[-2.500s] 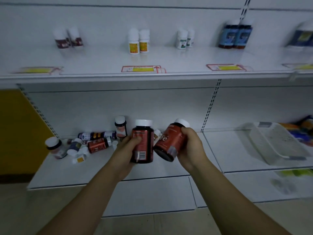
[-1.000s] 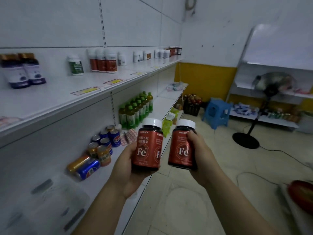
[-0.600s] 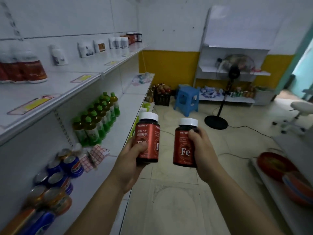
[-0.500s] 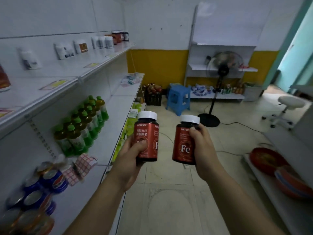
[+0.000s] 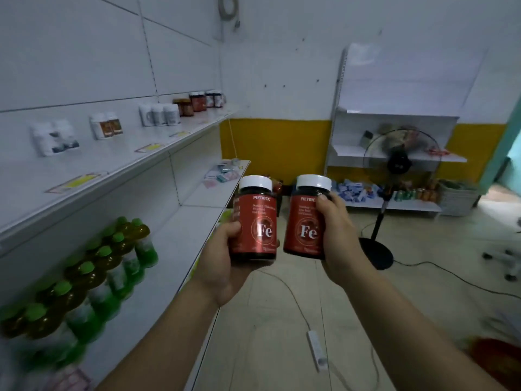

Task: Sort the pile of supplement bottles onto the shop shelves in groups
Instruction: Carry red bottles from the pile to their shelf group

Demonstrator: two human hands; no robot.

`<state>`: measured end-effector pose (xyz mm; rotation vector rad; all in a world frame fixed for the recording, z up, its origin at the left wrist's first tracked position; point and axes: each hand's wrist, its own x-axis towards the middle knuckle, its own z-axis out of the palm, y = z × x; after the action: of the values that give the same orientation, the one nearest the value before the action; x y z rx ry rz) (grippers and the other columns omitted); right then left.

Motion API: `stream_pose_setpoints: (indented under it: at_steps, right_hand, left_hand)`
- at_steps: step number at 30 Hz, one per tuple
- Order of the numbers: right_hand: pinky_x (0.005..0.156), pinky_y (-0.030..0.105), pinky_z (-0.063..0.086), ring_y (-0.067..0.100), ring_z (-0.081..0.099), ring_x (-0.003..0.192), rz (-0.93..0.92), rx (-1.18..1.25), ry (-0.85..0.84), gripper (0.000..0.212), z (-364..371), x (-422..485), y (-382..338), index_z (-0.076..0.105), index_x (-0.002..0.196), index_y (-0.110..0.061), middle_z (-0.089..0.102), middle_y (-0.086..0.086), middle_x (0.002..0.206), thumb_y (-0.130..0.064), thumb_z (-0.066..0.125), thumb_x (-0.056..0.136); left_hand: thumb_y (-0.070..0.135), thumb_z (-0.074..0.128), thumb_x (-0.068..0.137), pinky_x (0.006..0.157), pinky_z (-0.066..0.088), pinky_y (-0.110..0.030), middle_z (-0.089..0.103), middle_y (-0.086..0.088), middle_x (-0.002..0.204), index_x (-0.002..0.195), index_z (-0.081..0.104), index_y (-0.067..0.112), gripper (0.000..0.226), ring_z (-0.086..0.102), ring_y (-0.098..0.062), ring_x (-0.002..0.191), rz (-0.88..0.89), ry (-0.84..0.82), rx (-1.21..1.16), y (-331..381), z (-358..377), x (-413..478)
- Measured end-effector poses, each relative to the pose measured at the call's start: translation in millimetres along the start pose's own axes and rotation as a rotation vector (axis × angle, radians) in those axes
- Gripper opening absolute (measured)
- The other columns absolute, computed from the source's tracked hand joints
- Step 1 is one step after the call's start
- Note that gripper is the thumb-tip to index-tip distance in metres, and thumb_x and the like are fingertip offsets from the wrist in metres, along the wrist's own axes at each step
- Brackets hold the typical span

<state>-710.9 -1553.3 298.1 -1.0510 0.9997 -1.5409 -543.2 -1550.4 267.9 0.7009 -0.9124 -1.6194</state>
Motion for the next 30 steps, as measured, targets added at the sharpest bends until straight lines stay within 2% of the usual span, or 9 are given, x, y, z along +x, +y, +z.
stream_pose_setpoints:
  at_steps: [3,6,10,13,15,19,24,26,30]
  right_hand:
    - [0.064,0.032,0.054,0.017,0.067,0.085,-0.022,-0.006,-0.070,0.020,14,61,-2,0.047,0.118,-0.032,0.063,0.005,0.107,-0.029,0.046,0.098]
    - [0.063,0.030,0.055,0.014,0.067,0.082,-0.054,-0.010,-0.135,0.015,31,121,7,0.049,0.110,-0.035,0.064,0.002,0.103,-0.028,0.045,0.098]
    - [0.068,0.033,0.056,0.015,0.068,0.084,-0.102,-0.048,-0.186,0.014,59,208,32,0.049,0.108,-0.038,0.065,0.000,0.099,-0.028,0.045,0.098]
    - [0.061,0.026,0.056,0.007,0.069,0.073,-0.123,-0.067,-0.197,0.012,84,279,44,0.051,0.103,-0.038,0.065,-0.003,0.095,-0.028,0.045,0.098]
    - [0.060,0.026,0.055,0.007,0.068,0.074,-0.121,-0.078,-0.211,0.013,97,326,47,0.050,0.105,-0.037,0.065,-0.002,0.096,-0.029,0.046,0.098]
    - [0.061,0.027,0.054,0.013,0.067,0.081,-0.129,-0.074,-0.231,0.012,114,416,52,0.050,0.104,-0.038,0.064,-0.001,0.097,-0.029,0.045,0.098]
    - [0.058,0.025,0.053,0.014,0.067,0.082,-0.120,-0.062,-0.335,0.013,129,520,70,0.050,0.108,-0.036,0.065,0.001,0.100,-0.030,0.046,0.098]
    - [0.057,0.025,0.053,0.014,0.068,0.081,-0.102,-0.046,-0.390,0.011,134,563,79,0.052,0.106,-0.035,0.066,0.001,0.099,-0.031,0.046,0.098]
    - [0.061,0.028,0.054,0.018,0.068,0.083,-0.043,-0.023,-0.492,0.019,135,653,91,0.051,0.115,-0.031,0.066,0.004,0.101,-0.035,0.047,0.097]
  left_hand:
    - [0.049,0.084,0.051,0.071,0.057,-0.046,0.069,-0.015,0.101,0.127,0.051,0.011,0.091,0.067,-0.031,0.087,0.041,0.007,-0.031,15,-8,52]
    - [0.044,0.094,0.030,0.067,0.058,-0.044,0.071,-0.012,0.093,0.121,0.053,0.011,0.105,0.070,-0.026,0.081,0.081,-0.007,-0.093,26,-24,107]
    - [0.041,0.093,0.034,0.064,0.056,-0.042,0.070,-0.013,0.097,0.121,0.054,0.011,0.101,0.070,-0.026,0.083,0.142,-0.042,-0.154,40,-59,188]
    - [0.044,0.091,0.038,0.068,0.055,-0.043,0.067,-0.015,0.108,0.134,0.046,0.012,0.110,0.068,-0.028,0.090,0.185,-0.008,-0.138,57,-83,257]
    - [0.043,0.088,0.046,0.067,0.055,-0.040,0.066,-0.015,0.110,0.132,0.048,0.012,0.100,0.068,-0.027,0.090,0.221,0.018,-0.134,72,-95,303]
    - [0.034,0.058,0.075,0.062,0.056,-0.033,0.069,-0.011,0.099,0.120,0.054,0.014,0.049,0.069,-0.021,0.083,0.284,0.070,-0.010,99,-108,382]
    - [0.029,0.045,0.076,0.061,0.055,-0.031,0.072,-0.003,0.081,0.106,0.060,0.015,0.036,0.068,-0.016,0.072,0.338,0.205,0.166,113,-125,469]
    - [0.022,0.041,0.087,0.067,0.053,-0.032,0.072,-0.002,0.079,0.104,0.061,0.014,0.027,0.067,-0.015,0.071,0.364,0.278,0.162,115,-132,505]
    - [0.022,0.033,0.096,0.067,0.050,-0.034,0.069,-0.007,0.087,0.109,0.060,0.011,0.032,0.065,-0.017,0.071,0.385,0.393,0.095,118,-131,583]
